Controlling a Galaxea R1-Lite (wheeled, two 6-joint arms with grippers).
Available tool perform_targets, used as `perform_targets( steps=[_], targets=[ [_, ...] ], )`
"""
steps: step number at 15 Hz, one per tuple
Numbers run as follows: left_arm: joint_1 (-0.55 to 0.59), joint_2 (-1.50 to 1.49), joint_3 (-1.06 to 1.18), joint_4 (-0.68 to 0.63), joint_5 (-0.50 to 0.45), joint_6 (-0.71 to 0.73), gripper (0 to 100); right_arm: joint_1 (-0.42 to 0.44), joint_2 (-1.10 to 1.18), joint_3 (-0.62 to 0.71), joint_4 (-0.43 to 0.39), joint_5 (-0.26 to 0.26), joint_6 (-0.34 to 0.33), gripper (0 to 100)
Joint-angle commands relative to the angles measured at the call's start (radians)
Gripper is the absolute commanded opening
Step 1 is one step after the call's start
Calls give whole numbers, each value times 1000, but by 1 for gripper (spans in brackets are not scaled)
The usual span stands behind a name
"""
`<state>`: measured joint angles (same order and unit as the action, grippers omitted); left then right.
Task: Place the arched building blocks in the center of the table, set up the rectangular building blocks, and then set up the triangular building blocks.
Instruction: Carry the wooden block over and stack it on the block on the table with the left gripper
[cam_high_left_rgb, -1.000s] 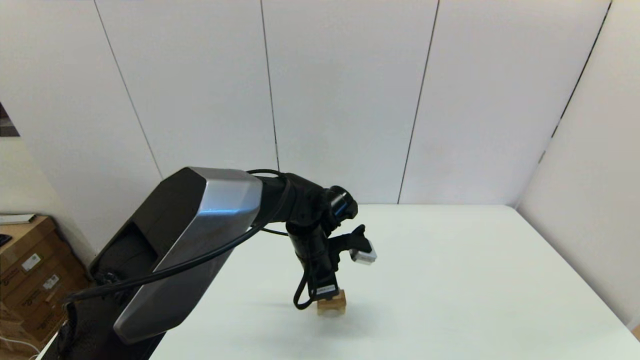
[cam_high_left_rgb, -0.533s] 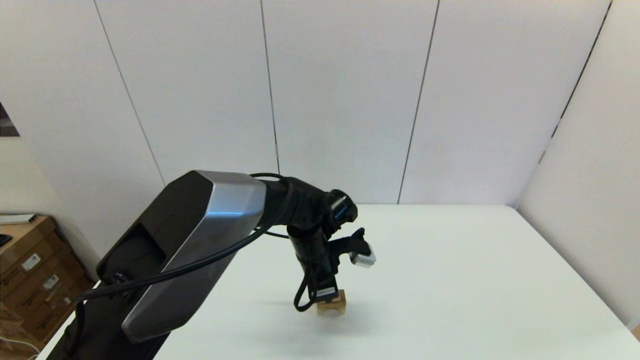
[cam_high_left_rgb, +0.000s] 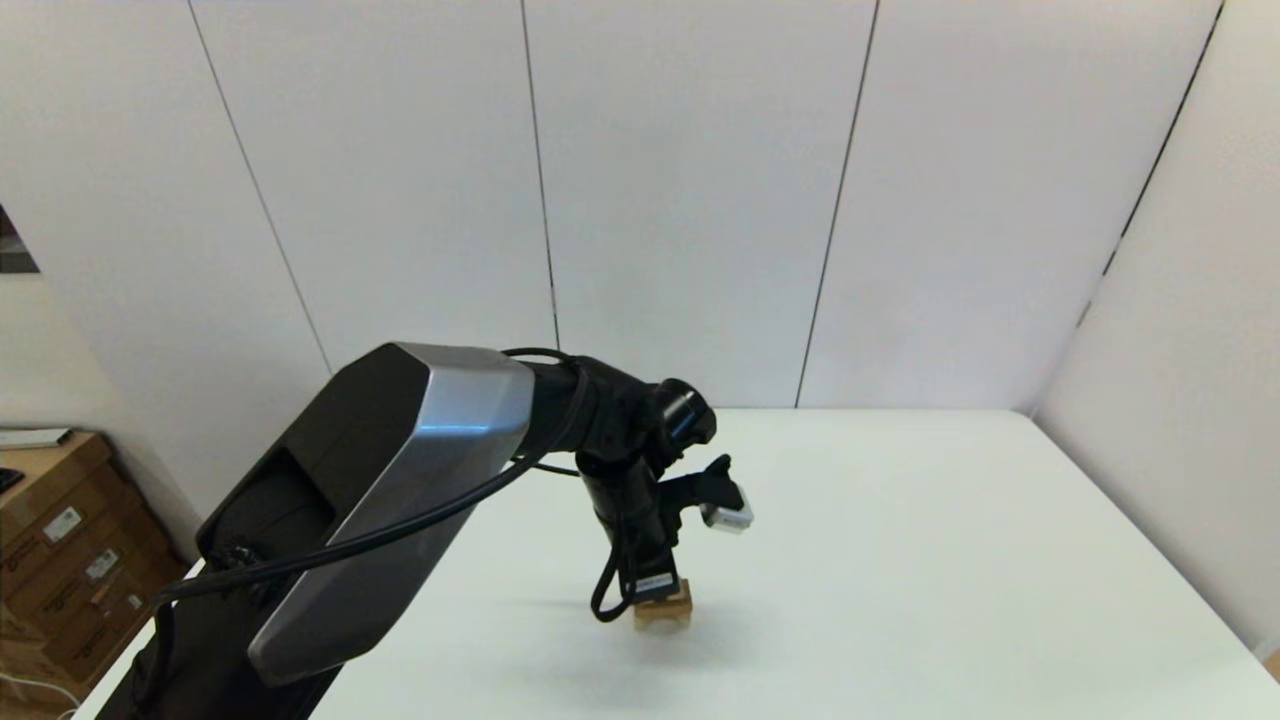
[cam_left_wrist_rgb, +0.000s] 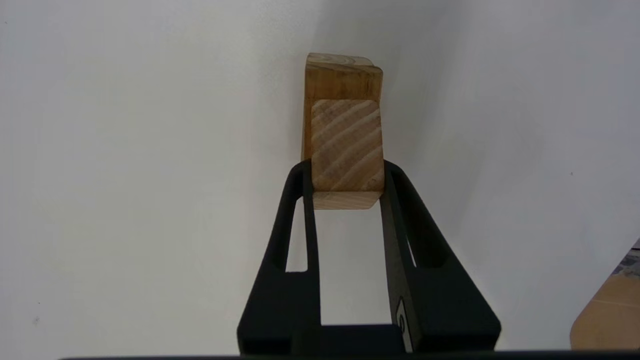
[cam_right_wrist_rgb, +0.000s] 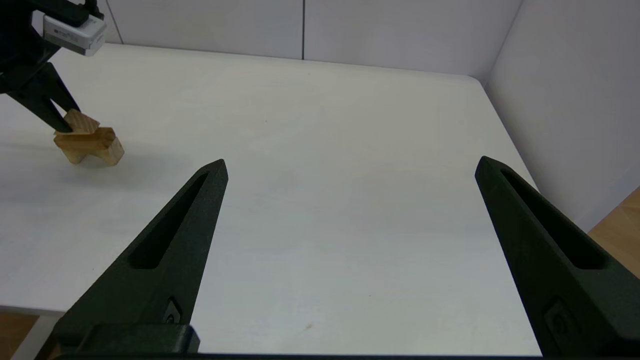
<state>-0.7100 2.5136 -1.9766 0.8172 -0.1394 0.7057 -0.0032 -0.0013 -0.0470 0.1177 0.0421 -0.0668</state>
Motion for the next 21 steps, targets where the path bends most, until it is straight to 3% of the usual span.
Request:
perform_targets(
  steps=[1, 21],
  targets=[
    [0, 1, -1, -9, -2, 4, 0, 0, 0, -1, 0, 1, -1, 100],
    [0, 13, 1, -4, -2, 11, 0, 0, 0, -1, 0, 1, -1, 100]
  ],
)
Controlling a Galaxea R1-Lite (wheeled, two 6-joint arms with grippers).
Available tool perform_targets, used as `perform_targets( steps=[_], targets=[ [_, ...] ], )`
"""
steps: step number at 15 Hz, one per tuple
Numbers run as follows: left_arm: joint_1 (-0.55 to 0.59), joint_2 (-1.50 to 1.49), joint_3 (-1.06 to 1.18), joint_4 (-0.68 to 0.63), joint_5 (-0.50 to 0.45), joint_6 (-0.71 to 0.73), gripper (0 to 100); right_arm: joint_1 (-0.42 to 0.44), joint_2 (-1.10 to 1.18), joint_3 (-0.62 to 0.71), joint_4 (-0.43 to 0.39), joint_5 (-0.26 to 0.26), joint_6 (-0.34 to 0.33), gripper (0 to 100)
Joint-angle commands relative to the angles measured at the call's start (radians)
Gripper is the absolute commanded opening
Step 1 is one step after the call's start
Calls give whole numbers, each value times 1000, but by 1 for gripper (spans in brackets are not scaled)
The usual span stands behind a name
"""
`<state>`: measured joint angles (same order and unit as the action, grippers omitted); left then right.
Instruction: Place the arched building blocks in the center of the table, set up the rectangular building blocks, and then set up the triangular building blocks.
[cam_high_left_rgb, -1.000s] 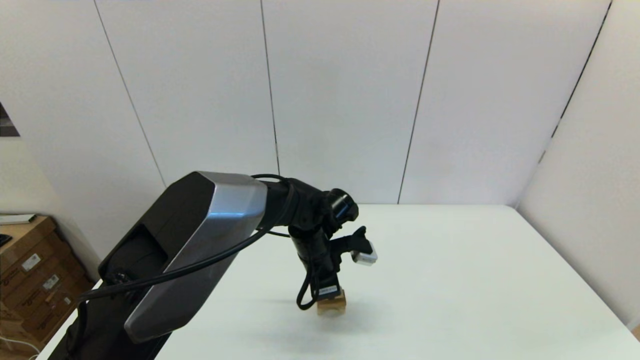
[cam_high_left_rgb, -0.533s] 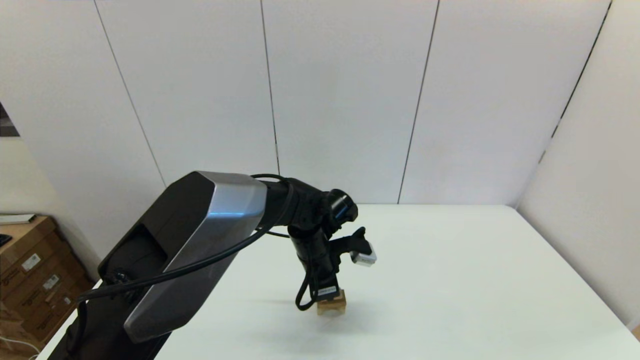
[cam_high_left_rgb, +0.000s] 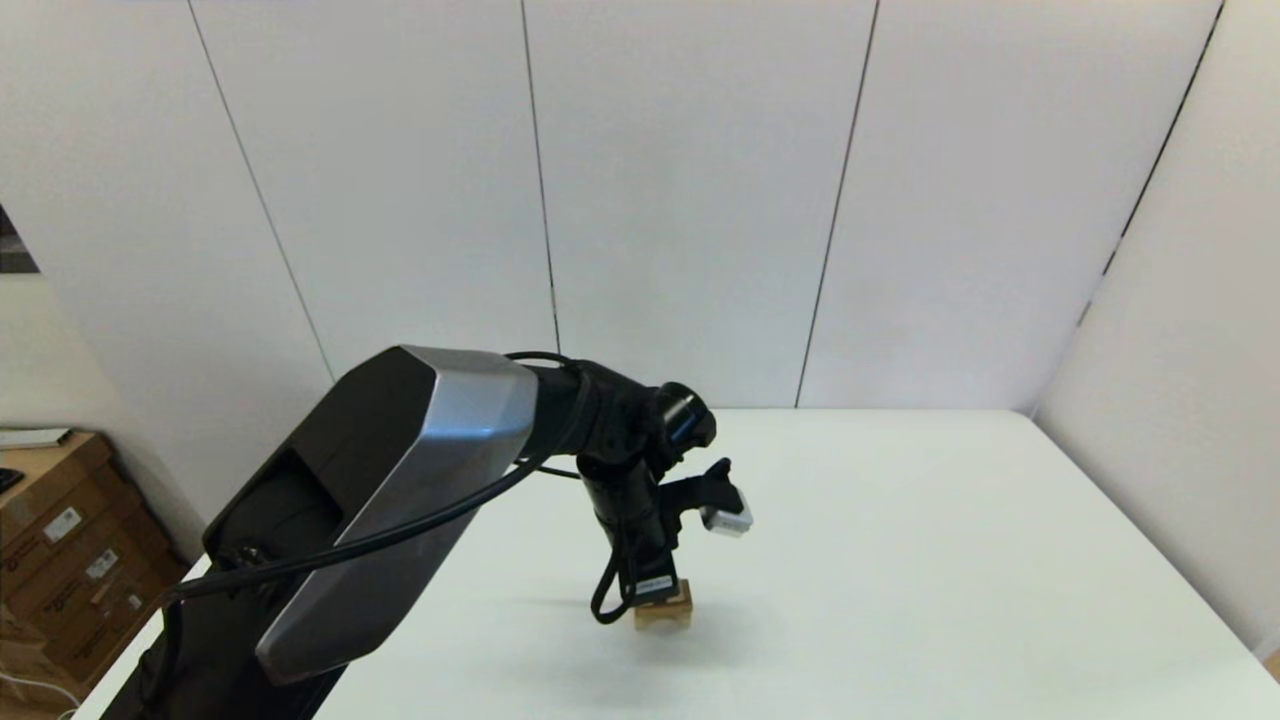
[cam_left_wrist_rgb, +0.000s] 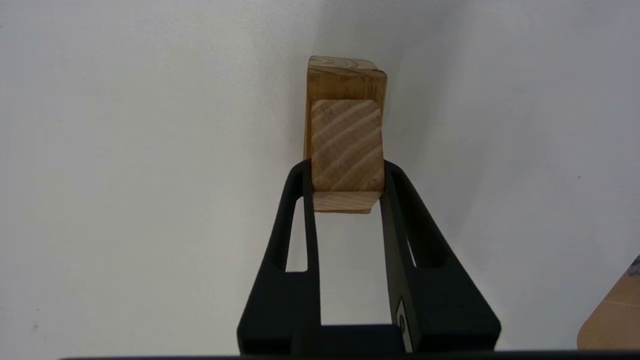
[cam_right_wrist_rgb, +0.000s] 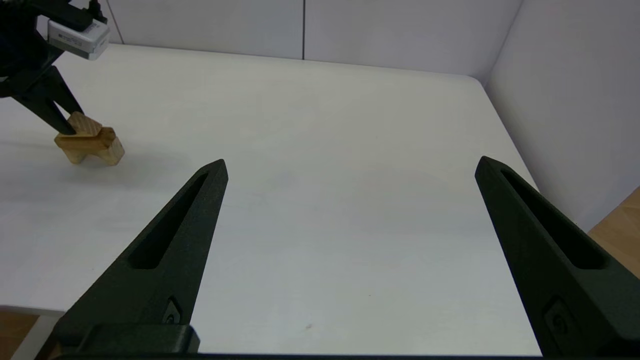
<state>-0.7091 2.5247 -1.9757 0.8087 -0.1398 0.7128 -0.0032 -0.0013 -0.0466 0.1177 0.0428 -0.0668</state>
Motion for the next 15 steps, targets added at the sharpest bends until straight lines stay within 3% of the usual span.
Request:
perform_targets(
  steps=[1, 5, 6, 15],
  targets=[
    [0, 2, 0, 4, -1, 4, 0, 0, 0, -1, 0, 0, -1, 100],
    [0, 0, 0, 4, 0, 2, 0, 0, 0, 1, 0, 2, -1, 100],
    [-1, 0, 0, 1, 2, 2, 100, 0, 0, 1, 0, 0, -1, 100],
    [37, -121, -2, -16, 3, -3, 100, 0, 0, -1, 0, 2, -1, 100]
  ],
)
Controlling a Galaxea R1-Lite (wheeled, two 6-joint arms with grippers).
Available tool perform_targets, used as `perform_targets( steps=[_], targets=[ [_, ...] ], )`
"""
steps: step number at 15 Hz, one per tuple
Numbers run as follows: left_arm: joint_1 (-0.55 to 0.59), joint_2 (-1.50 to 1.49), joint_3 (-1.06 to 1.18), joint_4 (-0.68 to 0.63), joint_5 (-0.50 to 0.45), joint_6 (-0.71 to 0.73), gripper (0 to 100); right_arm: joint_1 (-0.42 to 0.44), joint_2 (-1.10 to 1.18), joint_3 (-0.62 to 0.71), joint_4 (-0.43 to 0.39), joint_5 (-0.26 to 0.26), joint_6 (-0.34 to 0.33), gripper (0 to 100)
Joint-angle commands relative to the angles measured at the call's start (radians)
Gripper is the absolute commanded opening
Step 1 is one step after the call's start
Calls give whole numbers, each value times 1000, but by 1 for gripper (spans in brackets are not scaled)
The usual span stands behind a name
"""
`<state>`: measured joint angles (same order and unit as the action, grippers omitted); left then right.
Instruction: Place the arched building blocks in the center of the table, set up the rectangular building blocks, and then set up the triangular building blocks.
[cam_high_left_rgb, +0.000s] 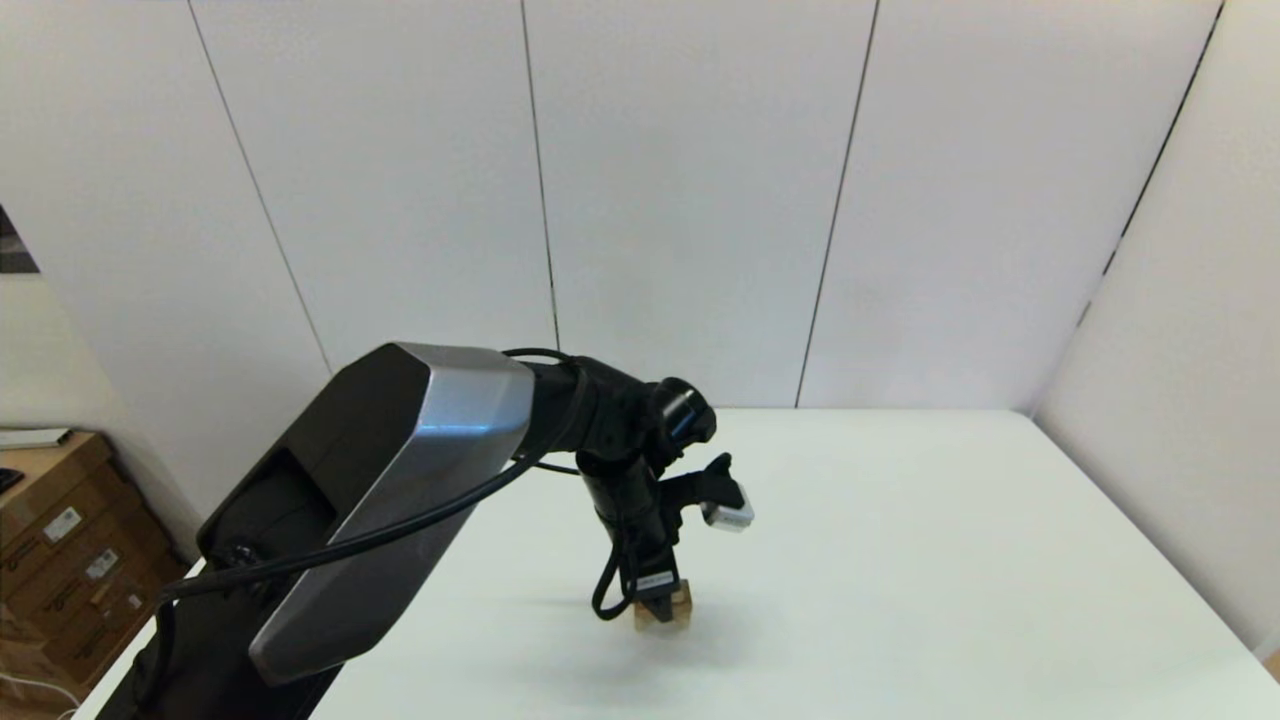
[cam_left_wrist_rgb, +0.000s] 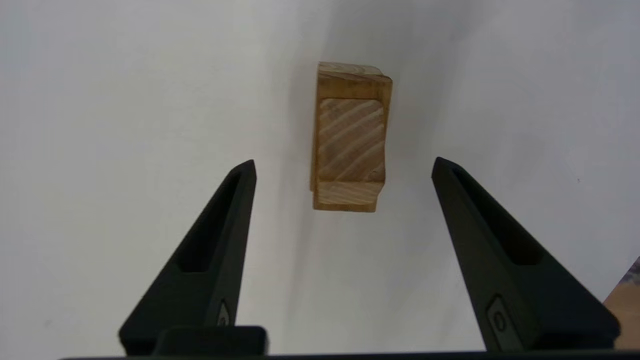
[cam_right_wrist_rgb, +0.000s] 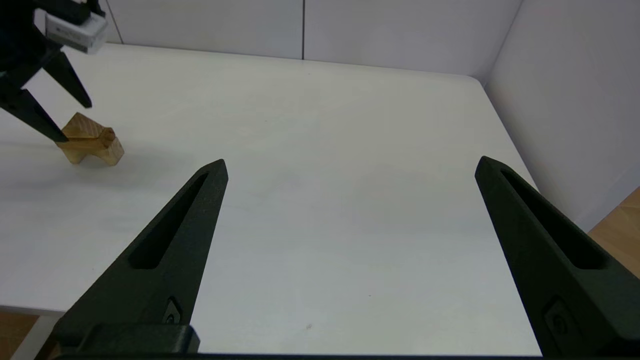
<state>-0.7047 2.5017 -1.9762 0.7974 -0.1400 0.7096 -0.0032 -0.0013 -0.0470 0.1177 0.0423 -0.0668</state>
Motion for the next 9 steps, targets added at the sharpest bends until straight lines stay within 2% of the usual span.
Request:
perform_targets(
  steps=[1, 5, 9],
  targets=[
    [68, -172, 0, -3, 10, -4, 100, 0, 0, -1, 0, 1, -1, 100],
    [283, -590, 14, 40, 89, -16, 100, 0, 0, 1, 0, 1, -1, 100],
    [452, -995, 189, 100, 272, -117, 100, 0, 0, 1, 0, 1, -1, 100]
  ],
)
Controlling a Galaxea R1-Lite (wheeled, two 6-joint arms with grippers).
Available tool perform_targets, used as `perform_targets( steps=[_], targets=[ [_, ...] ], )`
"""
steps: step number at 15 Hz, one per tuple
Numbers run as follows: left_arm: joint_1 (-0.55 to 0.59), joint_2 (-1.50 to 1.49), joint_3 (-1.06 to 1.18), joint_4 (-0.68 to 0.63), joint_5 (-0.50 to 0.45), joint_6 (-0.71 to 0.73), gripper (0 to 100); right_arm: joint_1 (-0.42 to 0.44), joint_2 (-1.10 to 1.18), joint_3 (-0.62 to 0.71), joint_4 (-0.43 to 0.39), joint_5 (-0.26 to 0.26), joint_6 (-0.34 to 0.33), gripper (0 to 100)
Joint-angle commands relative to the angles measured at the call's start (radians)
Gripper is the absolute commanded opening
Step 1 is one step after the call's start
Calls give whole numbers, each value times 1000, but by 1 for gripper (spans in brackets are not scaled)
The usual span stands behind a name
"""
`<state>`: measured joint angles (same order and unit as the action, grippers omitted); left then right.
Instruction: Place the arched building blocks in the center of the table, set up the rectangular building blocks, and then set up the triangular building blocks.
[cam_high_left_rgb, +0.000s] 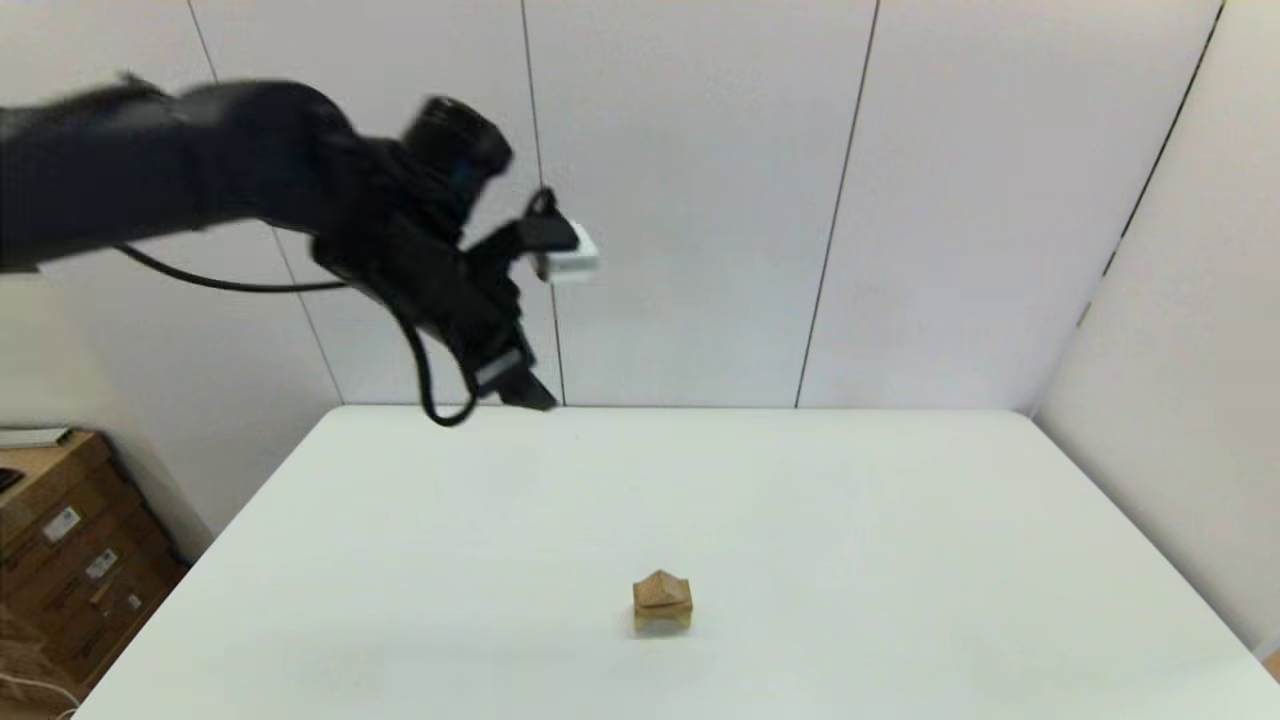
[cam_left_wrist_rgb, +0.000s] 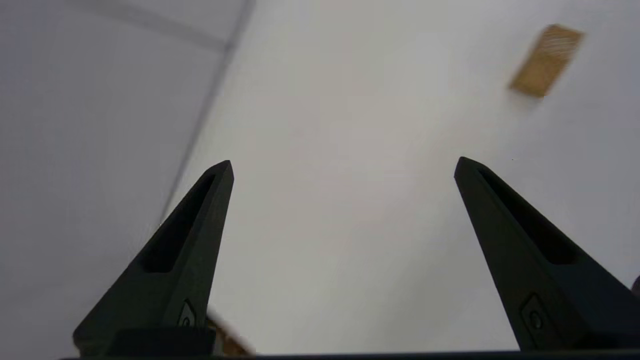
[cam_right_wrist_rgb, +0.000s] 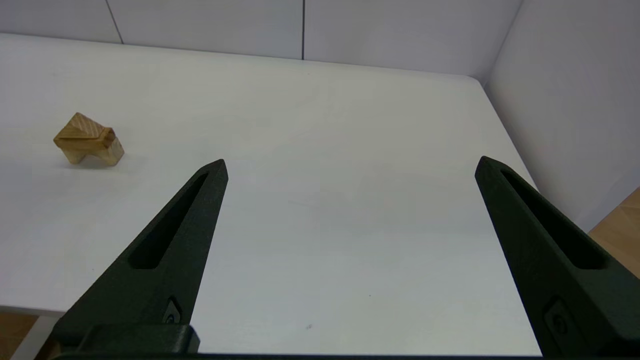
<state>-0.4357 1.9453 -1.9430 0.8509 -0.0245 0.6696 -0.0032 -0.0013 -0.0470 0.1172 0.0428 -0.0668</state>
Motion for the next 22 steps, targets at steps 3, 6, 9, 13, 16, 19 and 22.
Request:
perform_targets(
  steps=[3, 6, 9, 13, 16, 19, 22],
  targets=[
    [236, -806, 392, 48, 305, -151, 100, 0, 0, 1, 1, 0, -1, 100],
    [319, -1166, 599, 48, 328, -154, 100, 0, 0, -1, 1, 0, -1, 100],
    [396, -1479, 753, 54, 333, -174, 100, 0, 0, -1, 1, 0, -1, 100],
    [413, -1683, 852, 169, 327, -216, 100, 0, 0, -1, 1, 0, -1, 100],
    [425, -1807, 974, 169, 321, -219, 100, 0, 0, 1, 1, 0, -1, 100],
    [431, -1910, 1135, 114, 256, -291, 100, 0, 0, 1, 1, 0, -1, 100],
    [431, -1945, 1314, -21, 228, -404, 100, 0, 0, -1, 1, 0, -1, 100]
  ],
)
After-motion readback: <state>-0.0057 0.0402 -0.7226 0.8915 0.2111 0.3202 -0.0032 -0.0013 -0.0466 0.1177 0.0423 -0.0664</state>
